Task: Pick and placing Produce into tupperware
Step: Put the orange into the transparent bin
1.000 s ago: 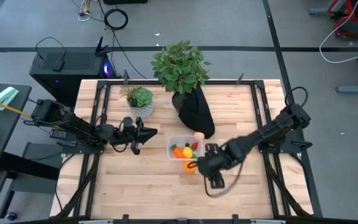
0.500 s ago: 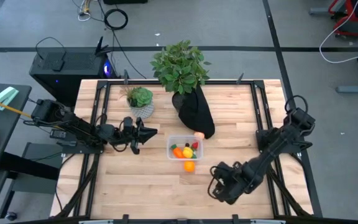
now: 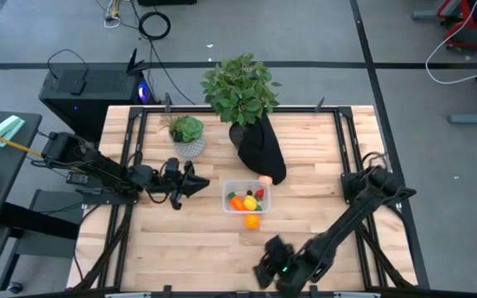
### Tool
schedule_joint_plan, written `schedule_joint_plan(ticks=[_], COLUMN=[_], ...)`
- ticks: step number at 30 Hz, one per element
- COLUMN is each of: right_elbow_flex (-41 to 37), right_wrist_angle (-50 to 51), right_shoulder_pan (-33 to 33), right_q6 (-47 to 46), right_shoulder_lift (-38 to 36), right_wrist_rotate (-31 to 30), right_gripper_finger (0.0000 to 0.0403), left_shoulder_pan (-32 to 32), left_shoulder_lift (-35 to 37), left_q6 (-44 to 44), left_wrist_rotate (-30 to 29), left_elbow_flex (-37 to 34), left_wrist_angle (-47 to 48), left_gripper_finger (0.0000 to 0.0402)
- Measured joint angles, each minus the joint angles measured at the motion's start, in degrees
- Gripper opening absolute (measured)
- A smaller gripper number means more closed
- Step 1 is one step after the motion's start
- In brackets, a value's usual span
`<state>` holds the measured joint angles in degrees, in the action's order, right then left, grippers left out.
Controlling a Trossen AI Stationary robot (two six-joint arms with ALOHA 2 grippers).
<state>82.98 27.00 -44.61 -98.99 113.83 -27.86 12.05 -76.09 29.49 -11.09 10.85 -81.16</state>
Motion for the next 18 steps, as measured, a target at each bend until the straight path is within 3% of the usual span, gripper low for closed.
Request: schedule_joint_plan(ticks=[3, 5, 9, 12, 18], right_elbow_flex=[9.4, 15.7, 25.0, 29.2, 35.0], right_wrist_angle=[2.9, 10.8, 29.7, 37.0, 41.2], right_shoulder_pan=[0.3, 0.5, 1.0, 2.1, 7.5], right_q6=[-0.9, -4.2, -19.6, -29.9, -29.2], right_shoulder_lift=[5.7, 8.5, 13.0, 16.6, 25.4], right_wrist_rotate=[4.1, 6.7, 4.0, -1.0, 0.0], right_gripper_finger=[0.0200, 0.0196, 0.0189, 0.0187, 0.0187], left_shoulder_pan=[0.0, 0.0, 0.0, 0.0, 0.0], left_shoulder_lift=[0.0, 0.0, 0.0, 0.0, 0.0], left_q6=[1.6, 2.3, 3.3, 3.0, 3.1], left_wrist_rotate=[6.7, 11.1, 18.1, 20.5, 21.7], left_elbow_flex=[0.0, 0.0, 0.0, 0.0, 0.0], left_wrist_angle=[-0.3, -0.6, -0.8, -0.9, -0.9], left_gripper_finger=[0.0052, 0.0052, 0.0052, 0.0052, 0.0053])
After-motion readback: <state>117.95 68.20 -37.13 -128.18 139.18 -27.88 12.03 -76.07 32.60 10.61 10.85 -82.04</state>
